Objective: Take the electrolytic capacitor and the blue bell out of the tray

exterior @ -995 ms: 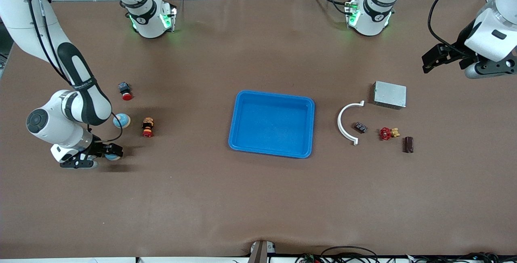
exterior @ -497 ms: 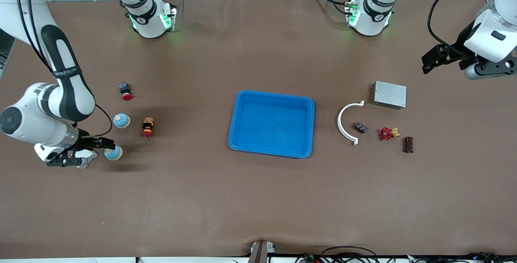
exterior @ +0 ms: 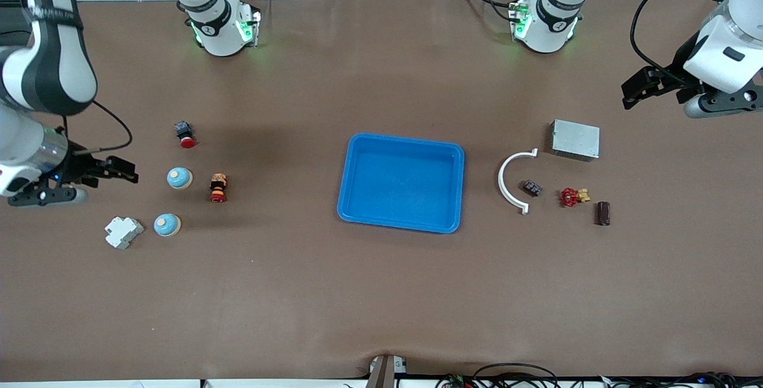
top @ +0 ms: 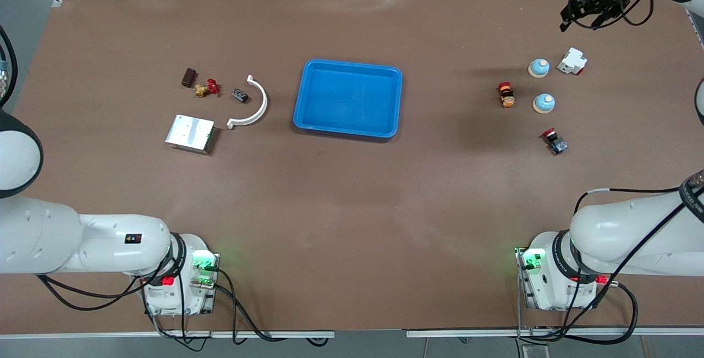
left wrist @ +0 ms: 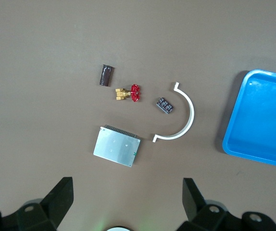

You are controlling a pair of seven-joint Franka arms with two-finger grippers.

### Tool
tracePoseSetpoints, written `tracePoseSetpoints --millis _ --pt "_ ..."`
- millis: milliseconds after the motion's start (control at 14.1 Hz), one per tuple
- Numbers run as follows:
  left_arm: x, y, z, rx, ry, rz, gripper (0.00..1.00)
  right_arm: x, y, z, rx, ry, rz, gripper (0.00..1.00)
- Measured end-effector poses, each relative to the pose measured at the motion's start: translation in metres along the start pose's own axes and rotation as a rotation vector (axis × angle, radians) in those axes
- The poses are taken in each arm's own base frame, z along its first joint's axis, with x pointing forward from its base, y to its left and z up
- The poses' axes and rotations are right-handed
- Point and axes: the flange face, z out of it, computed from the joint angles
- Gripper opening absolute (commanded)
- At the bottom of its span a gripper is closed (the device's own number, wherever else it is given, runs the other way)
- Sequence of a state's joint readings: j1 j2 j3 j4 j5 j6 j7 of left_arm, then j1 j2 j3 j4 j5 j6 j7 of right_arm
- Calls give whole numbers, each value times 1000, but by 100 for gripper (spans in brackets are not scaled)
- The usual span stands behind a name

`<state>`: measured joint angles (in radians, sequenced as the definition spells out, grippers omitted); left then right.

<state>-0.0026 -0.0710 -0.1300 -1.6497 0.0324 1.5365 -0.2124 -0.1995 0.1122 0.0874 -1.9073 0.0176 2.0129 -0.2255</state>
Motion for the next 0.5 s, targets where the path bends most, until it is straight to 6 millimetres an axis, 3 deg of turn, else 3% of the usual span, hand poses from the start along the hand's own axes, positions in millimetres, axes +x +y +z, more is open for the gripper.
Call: tracePoseSetpoints --millis 284,497 --pt "0 0 1 0 -1 0 100 -10 -27 -37 -15 3 24 100" --pt "0 0 1 1 -3 0 100 -12 -66 -70 -18 -19 79 100"
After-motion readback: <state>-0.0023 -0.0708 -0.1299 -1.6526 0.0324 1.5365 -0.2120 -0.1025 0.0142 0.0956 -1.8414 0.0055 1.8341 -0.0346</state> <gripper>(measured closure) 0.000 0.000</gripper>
